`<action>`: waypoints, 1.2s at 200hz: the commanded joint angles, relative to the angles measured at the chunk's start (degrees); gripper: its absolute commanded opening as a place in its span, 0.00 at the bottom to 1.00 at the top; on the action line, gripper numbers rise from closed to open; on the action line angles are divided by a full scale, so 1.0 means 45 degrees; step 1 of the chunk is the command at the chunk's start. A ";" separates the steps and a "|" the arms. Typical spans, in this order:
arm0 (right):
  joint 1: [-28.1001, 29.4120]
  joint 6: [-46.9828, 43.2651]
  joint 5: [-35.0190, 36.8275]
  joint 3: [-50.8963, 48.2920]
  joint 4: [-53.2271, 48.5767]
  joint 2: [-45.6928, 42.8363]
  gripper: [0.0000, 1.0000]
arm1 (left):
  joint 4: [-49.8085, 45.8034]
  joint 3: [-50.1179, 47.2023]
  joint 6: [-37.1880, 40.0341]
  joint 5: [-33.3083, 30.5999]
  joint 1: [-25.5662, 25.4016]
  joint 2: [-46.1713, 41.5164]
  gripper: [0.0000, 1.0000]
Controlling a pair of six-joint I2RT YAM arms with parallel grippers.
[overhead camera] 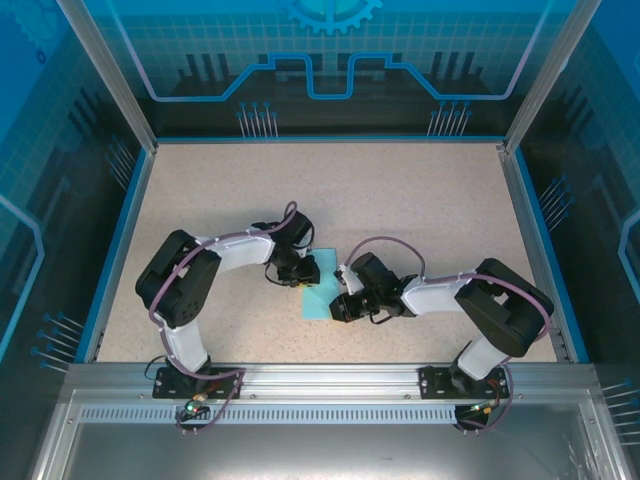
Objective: Fold a paper plane with a square sheet of paper (pick it up from the middle)
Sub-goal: Fold the triangle a second time at the center of the table.
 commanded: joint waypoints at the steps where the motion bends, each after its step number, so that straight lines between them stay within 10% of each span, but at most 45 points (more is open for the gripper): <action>1: 0.0019 0.0073 0.0441 -0.0831 -0.2261 0.0909 0.13 | -0.1346 0.0616 0.0922 -0.1576 0.0635 0.0219 0.22; 80: 0.0018 0.0034 0.0259 -0.0532 -0.2319 0.0794 0.13 | -0.2358 0.1423 0.0302 -0.0763 0.0795 -0.2269 0.24; 121: 0.0022 -0.0044 0.0072 -0.0456 -0.2296 0.0537 0.13 | 0.0307 -0.0722 -0.1654 0.2026 0.0124 -0.3210 0.22; 240: 0.0013 0.0122 0.0209 -0.0546 -0.2206 0.0217 0.12 | 0.4476 -0.3228 -0.3916 0.1929 -0.1358 -0.1345 0.17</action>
